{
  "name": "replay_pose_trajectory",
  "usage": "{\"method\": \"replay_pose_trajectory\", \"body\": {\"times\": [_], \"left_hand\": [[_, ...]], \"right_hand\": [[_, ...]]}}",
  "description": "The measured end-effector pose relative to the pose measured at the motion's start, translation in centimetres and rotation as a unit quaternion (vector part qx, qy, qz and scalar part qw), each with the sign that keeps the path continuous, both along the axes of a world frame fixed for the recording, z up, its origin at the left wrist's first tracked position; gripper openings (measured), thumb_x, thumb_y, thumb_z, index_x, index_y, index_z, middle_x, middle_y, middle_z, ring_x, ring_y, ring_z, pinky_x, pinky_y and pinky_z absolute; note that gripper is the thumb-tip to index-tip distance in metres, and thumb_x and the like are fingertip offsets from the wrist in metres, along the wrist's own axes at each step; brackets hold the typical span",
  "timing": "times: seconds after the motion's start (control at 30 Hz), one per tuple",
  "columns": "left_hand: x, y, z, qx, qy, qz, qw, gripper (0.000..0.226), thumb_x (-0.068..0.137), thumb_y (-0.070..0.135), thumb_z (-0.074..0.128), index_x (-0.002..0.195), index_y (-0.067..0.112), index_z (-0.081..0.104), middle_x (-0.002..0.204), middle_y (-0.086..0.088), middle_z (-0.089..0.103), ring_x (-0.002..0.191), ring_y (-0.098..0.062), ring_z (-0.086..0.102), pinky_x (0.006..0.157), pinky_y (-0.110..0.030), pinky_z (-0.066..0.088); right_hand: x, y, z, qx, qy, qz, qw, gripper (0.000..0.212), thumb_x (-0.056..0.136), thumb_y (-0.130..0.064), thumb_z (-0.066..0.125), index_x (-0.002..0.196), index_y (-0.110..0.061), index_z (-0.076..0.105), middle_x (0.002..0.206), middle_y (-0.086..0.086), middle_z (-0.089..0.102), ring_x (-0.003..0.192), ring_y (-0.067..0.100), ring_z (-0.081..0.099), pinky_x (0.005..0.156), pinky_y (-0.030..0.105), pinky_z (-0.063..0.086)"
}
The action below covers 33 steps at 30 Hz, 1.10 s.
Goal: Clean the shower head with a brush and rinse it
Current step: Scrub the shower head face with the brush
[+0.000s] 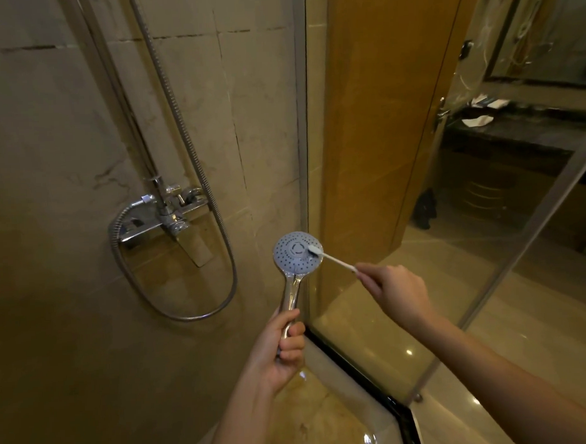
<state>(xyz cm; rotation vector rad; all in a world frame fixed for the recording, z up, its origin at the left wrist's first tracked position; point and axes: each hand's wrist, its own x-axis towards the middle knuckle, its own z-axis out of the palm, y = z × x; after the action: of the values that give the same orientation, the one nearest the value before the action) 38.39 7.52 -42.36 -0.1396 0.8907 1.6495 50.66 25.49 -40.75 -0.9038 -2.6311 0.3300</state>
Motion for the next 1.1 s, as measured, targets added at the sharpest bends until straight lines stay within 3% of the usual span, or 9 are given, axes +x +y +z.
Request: {"method": "replay_pose_trajectory", "body": {"times": [0.13, 0.27, 0.43, 0.5, 0.63, 0.77, 0.87, 1.0, 1.1], "left_hand": [[0.0, -0.2, 0.7, 0.008, -0.02, 0.002, 1.0, 0.024, 0.077, 0.016, 0.054, 0.064, 0.014, 0.033, 0.036, 0.004, 0.032, 0.021, -0.001, 0.026, 0.02, -0.01, 0.017], [-0.2, -0.1, 0.5, -0.001, -0.018, -0.012, 1.0, 0.027, 0.086, 0.017, 0.048, 0.067, 0.017, 0.031, 0.033, 0.003, 0.032, 0.021, -0.001, 0.026, 0.02, -0.01, 0.017], [-0.4, -0.3, 0.6, 0.006, -0.019, -0.017, 1.0, 0.026, 0.08, 0.019, 0.052, 0.064, 0.016, 0.031, 0.032, 0.005, 0.031, 0.02, -0.001, 0.025, 0.02, -0.01, 0.017], [-0.3, -0.1, 0.4, -0.003, 0.003, -0.017, 1.0, 0.026, 0.087, 0.017, 0.049, 0.068, 0.018, 0.031, 0.034, 0.005, 0.033, 0.022, 0.0, 0.025, 0.021, -0.01, 0.017], [0.1, 0.3, 0.8, -0.026, 0.073, 0.013, 0.997, 0.018, 0.092, 0.01, 0.047, 0.077, 0.02, 0.043, 0.044, 0.005, 0.034, 0.025, 0.0, 0.025, 0.025, -0.006, 0.014], [0.9, 0.9, 1.1, -0.059, 0.148, 0.011, 0.987, 0.017, 0.092, 0.007, 0.046, 0.086, 0.022, 0.049, 0.043, 0.006, 0.037, 0.026, 0.0, 0.026, 0.027, -0.006, 0.015], [1.0, 0.5, 1.1, -0.071, 0.165, 0.03, 0.983, 0.017, 0.093, 0.005, 0.045, 0.086, 0.02, 0.049, 0.04, 0.006, 0.036, 0.026, 0.0, 0.025, 0.03, -0.007, 0.013], [0.8, 0.5, 0.4, -0.073, 0.186, 0.005, 0.98, 0.02, 0.092, 0.006, 0.047, 0.1, 0.023, 0.053, 0.044, 0.005, 0.037, 0.028, 0.0, 0.027, 0.028, -0.007, 0.016], [1.0, 0.4, 0.3, -0.076, 0.219, 0.005, 0.973, 0.015, 0.092, 0.006, 0.047, 0.094, 0.021, 0.05, 0.045, 0.005, 0.038, 0.028, -0.001, 0.027, 0.027, -0.008, 0.016]], "right_hand": [[-0.4, -1.5, -0.4, -0.016, -0.027, 0.04, 0.999, 0.029, 0.097, -0.044, 0.045, 0.119, -0.039, 0.063, 0.08, -0.015, 0.068, 0.068, 0.004, 0.063, 0.064, 0.028, 0.056], [-0.7, -0.2, -0.2, -0.029, 0.019, -0.021, 0.999, 0.027, 0.096, -0.044, 0.047, 0.115, -0.037, 0.065, 0.084, -0.012, 0.071, 0.074, 0.011, 0.065, 0.065, 0.036, 0.056], [-1.5, 0.4, 0.9, -0.015, -0.013, 0.001, 1.0, 0.028, 0.096, -0.045, 0.046, 0.116, -0.037, 0.064, 0.078, -0.012, 0.067, 0.069, 0.008, 0.064, 0.063, 0.036, 0.057], [-1.8, 1.3, 1.5, -0.012, 0.002, -0.016, 1.0, 0.026, 0.096, -0.044, 0.047, 0.114, -0.037, 0.065, 0.079, -0.012, 0.068, 0.069, 0.008, 0.064, 0.062, 0.035, 0.058], [-2.6, -0.5, 1.5, 0.018, -0.062, 0.064, 0.996, 0.029, 0.096, -0.049, 0.038, 0.11, -0.04, 0.062, 0.079, -0.008, 0.068, 0.073, 0.015, 0.067, 0.065, 0.038, 0.057], [-3.3, 0.8, 1.9, -0.011, -0.009, -0.008, 1.0, 0.027, 0.098, -0.043, 0.042, 0.111, -0.036, 0.064, 0.072, -0.01, 0.065, 0.069, 0.013, 0.063, 0.063, 0.036, 0.055], [-3.4, -1.4, 1.5, -0.001, -0.073, 0.063, 0.995, 0.028, 0.099, -0.043, 0.041, 0.115, -0.037, 0.062, 0.082, -0.009, 0.068, 0.079, 0.016, 0.065, 0.065, 0.029, 0.049], [-3.8, 0.4, 1.2, -0.038, -0.016, -0.008, 0.999, 0.027, 0.098, -0.042, 0.044, 0.115, -0.039, 0.064, 0.072, -0.012, 0.063, 0.073, 0.013, 0.064, 0.064, 0.033, 0.054], [-4.1, -0.5, 0.9, -0.042, -0.043, 0.039, 0.997, 0.027, 0.098, -0.044, 0.044, 0.117, -0.04, 0.063, 0.07, -0.014, 0.059, 0.07, 0.012, 0.062, 0.064, 0.034, 0.055]]}}
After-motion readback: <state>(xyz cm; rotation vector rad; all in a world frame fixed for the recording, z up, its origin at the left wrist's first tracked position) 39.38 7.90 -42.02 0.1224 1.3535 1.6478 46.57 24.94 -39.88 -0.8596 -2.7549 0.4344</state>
